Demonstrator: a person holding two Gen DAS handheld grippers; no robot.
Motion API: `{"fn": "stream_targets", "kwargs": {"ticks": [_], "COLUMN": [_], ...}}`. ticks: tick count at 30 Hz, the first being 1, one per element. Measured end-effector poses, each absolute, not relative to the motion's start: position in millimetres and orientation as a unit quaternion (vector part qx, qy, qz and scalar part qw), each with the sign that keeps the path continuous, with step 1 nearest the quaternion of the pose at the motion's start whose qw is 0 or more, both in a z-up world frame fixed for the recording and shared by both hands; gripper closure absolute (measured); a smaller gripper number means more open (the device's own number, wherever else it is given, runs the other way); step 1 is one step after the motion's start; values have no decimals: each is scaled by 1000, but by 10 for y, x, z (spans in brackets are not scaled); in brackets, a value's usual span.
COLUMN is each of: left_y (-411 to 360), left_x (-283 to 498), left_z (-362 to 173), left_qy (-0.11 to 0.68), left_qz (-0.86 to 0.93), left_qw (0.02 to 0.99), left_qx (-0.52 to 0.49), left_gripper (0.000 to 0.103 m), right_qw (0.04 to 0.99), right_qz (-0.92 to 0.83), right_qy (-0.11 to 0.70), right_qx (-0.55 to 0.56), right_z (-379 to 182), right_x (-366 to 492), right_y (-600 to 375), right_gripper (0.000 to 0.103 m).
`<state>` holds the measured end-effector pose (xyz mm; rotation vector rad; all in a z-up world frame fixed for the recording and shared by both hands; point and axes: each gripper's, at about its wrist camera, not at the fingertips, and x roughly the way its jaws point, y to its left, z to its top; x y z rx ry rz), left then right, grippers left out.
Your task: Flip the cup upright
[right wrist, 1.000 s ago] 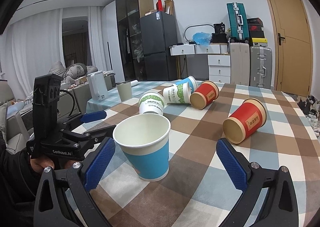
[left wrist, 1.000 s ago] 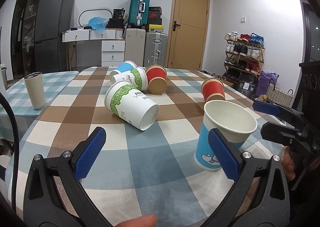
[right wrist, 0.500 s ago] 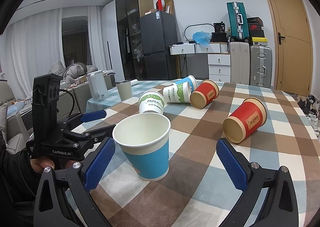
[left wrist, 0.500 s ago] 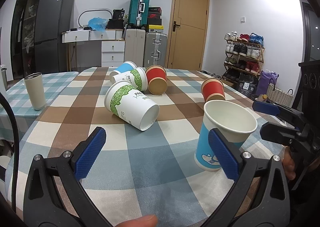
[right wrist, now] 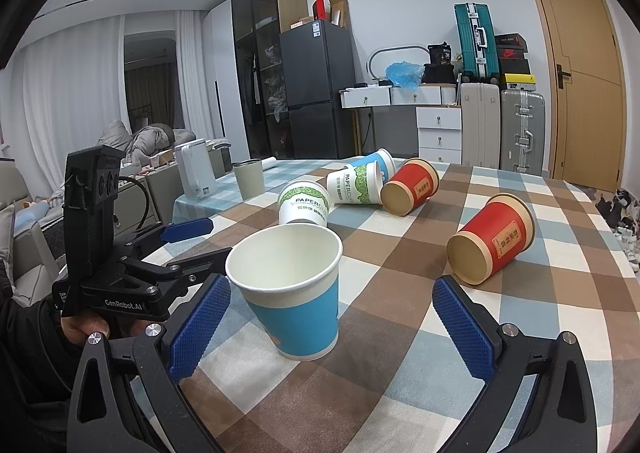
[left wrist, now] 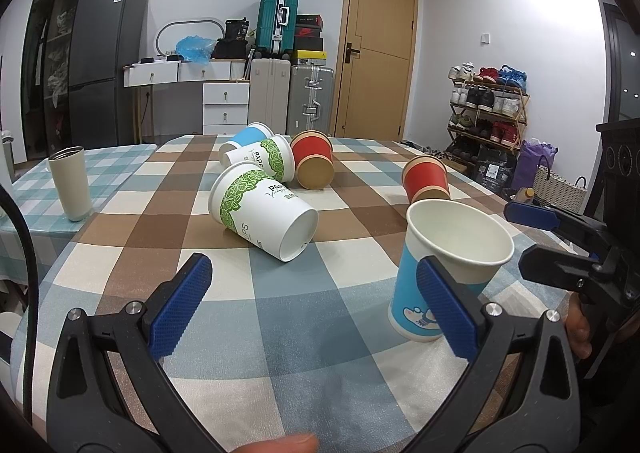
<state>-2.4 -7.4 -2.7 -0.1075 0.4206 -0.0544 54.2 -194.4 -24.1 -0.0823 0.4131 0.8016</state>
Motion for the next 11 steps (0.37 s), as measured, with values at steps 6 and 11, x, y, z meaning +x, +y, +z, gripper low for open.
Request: {"fn": "stream_targets", "kwargs": {"ticks": [6,11], "left_y": [-79,-79], "left_x": [-23,-22], "left_z": [-29,-31], "left_qy": [208,208], "left_qz": [-27,-27], "left_qw": [976,976], "left_qx": [-54,-53], "left_gripper": [1,1], "right_qw": [899,899], "right_qz": [388,388], "right_qy": [200,200], "right_qx": [-40,-40], "right_z": [-245,-244], "right_x": [542,541], "right_y": [-1932,-1933], "right_gripper": [0,0]}}
